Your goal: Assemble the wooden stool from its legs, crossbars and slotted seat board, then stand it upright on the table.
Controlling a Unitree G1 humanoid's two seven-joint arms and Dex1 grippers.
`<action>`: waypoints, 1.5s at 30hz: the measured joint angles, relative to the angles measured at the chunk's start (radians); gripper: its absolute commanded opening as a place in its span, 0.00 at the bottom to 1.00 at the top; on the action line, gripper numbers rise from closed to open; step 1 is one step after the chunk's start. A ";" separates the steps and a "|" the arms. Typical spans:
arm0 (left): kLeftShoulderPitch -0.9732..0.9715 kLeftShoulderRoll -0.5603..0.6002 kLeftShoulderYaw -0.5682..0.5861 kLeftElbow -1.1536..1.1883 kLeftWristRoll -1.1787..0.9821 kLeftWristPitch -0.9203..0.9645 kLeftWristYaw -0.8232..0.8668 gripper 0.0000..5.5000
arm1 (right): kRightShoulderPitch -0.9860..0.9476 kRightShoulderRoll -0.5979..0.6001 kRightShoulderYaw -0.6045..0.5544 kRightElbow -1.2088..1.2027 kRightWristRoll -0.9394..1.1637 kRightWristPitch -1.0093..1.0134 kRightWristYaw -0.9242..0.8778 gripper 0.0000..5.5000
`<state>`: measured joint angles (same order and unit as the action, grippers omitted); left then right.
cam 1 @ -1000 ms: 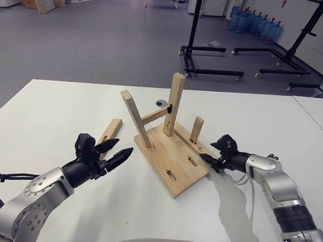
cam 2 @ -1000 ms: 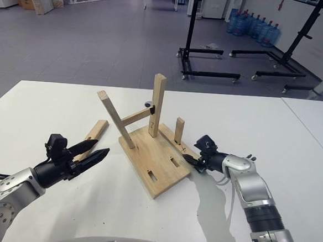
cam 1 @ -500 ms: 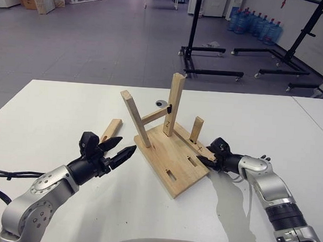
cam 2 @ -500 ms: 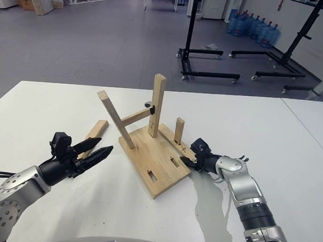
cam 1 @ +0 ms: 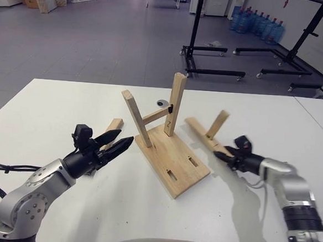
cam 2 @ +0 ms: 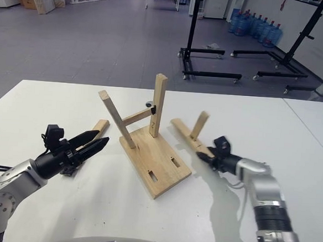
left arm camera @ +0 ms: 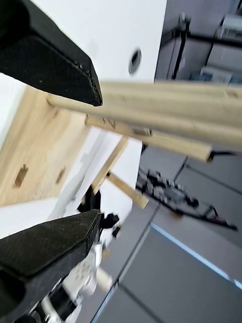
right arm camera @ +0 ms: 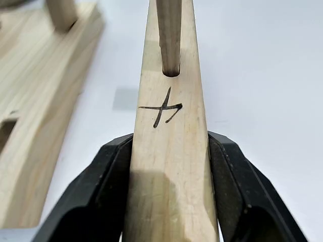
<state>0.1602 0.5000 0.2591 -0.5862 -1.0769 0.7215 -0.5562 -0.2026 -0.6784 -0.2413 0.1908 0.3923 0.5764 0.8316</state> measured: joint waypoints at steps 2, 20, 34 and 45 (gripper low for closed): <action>-0.027 0.035 0.037 -0.020 -0.127 0.021 -0.011 0.69 | -0.054 -0.057 -0.137 -0.027 0.157 0.097 0.057 0.37; -0.463 0.025 -0.105 0.095 -0.552 0.048 0.192 0.69 | -0.181 0.132 0.040 -0.632 0.912 0.446 -0.129 0.37; -0.526 -0.027 -0.087 0.128 -0.705 -0.010 0.323 0.69 | -0.147 0.168 0.109 -0.658 0.965 0.434 -0.188 0.37; -0.525 -0.039 -0.095 0.131 -0.704 -0.009 0.332 0.65 | -0.146 0.182 0.124 -0.658 0.968 0.405 -0.217 0.37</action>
<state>-0.3647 0.4609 0.1636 -0.4547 -1.7811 0.7129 -0.2238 -0.3485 -0.4964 -0.1176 -0.4669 1.3599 0.9815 0.6142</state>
